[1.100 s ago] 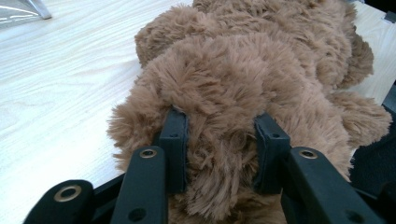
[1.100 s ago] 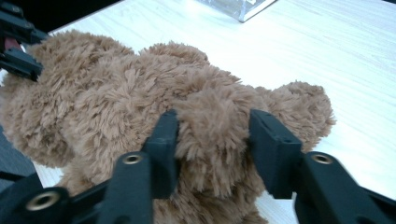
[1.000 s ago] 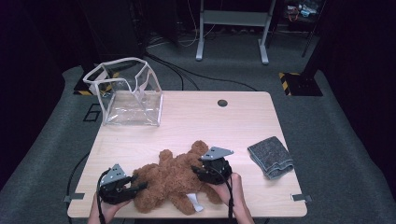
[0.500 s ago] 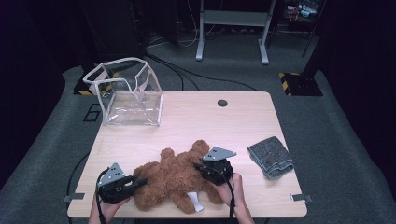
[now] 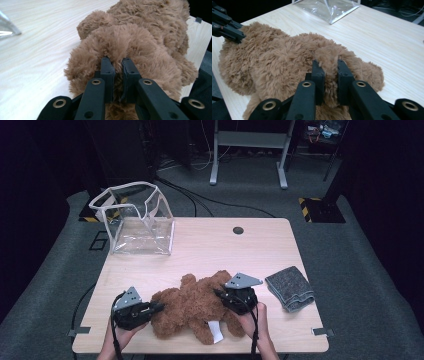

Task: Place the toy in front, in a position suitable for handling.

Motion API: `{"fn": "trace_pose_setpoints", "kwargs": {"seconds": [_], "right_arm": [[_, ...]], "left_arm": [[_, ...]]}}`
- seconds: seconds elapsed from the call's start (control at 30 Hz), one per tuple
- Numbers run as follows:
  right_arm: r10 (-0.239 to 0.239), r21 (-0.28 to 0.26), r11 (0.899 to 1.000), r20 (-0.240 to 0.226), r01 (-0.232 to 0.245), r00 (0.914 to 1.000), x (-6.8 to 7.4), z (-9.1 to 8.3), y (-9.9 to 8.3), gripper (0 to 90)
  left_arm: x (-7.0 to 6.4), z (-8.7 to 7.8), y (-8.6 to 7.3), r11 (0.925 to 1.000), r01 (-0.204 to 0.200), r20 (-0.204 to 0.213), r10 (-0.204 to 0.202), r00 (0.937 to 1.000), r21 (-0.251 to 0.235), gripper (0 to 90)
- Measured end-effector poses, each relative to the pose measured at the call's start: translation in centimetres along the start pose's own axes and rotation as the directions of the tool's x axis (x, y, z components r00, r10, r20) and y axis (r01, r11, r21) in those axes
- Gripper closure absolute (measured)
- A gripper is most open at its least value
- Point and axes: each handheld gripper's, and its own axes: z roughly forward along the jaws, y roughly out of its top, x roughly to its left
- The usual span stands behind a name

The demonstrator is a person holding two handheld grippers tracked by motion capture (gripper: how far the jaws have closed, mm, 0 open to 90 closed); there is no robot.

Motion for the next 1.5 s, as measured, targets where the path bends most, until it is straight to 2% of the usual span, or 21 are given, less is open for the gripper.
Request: {"fn": "trace_pose_setpoints", "kwargs": {"seconds": [0.1, 0.27, 0.47, 0.63, 0.73, 0.97, 1.13, 1.23, 1.3, 1.4, 1.43, 1.5], "right_arm": [[0.0, -0.005, 1.0, 0.018, 0.0, 0.9998, -0.5, -0.6, 0.3, 80.0], [-0.006, -0.015, 1.0, 0.056, 0.006, 0.9984, -1.4, -1.5, 1.0, 80.1], [0.011, -0.026, 1.0, 0.101, -0.009, 0.9948, -2.8, -2.4, 1.9, 80.3], [0.009, -0.02, 1.0, 0.134, -0.006, 0.9909, -3.7, -2.6, 2.4, 80.4], [0.006, -0.021, 1.0, 0.144, -0.003, 0.9896, -4.4, -2.9, 2.8, 80.5], [0.047, -0.01, 0.999, 0.166, -0.046, 0.985, -5.5, -2.8, 2.3, 80.5], [0.083, 0.006, 0.996, 0.202, -0.086, 0.9758, -6.9, -2.4, 1.5, 80.5], [0.077, 0.03, 0.996, 0.242, -0.086, 0.9672, -7.5, -1.9, 1.0, 80.5], [0.081, 0.047, 0.994, 0.261, -0.096, 0.9618, -7.8, -1.5, 0.6, 80.4], [0.078, 0.071, 0.992, 0.298, -0.104, 0.9512, -7.9, -1.0, 0.0, 80.3], [0.086, 0.074, 0.991, 0.307, -0.114, 0.948, -8.0, -0.8, -0.1, 80.3], [0.09, 0.086, 0.989, 0.306, -0.122, 0.9478, -8.3, -0.5, -0.6, 80.2]], "left_arm": [[0.0, 0.5, 1.1, 0.9999, -0.014, -0.002, 0.014, 0.9999, -0.01, 82.8], [0.5, 1.6, 3.1, 0.9993, -0.038, 0.021, 0.038, 0.9991, 0.0, 83.0], [1.2, 3.1, 5.4, 0.999, -0.045, 0.04, 0.045, 0.9982, -0.007, 83.3], [2.1, 4.6, 7.1, 0.9983, -0.056, 0.068, 0.055, 0.9962, 0.015, 83.5], [2.3, 5.3, 7.5, 0.999, -0.043, 0.08, 0.042, 0.9959, 0.011, 83.6], [2.7, 7.5, 8.1, 0.9982, -0.042, 0.101, 0.038, 0.9942, 0.043, 83.6], [2.6, 9.8, 8.5, 0.9963, -0.043, 0.104, 0.035, 0.9939, 0.074, 83.5], [2.8, 11.3, 8.6, 0.9947, -0.041, 0.105, 0.031, 0.9939, 0.095, 83.4], [2.9, 12.3, 8.6, 0.9922, -0.053, 0.095, 0.042, 0.9946, 0.113, 83.2], [3.2, 12.8, 8.7, 0.9947, -0.036, 0.094, 0.027, 0.9952, 0.096, 81.3], [3.3, 12.8, 8.8, 0.9941, -0.043, 0.094, 0.033, 0.995, 0.1, 80.6], [3.4, 12.8, 8.7, 0.9955, -0.031, 0.099, 0.022, 0.9948, 0.089, 74.7]]}}
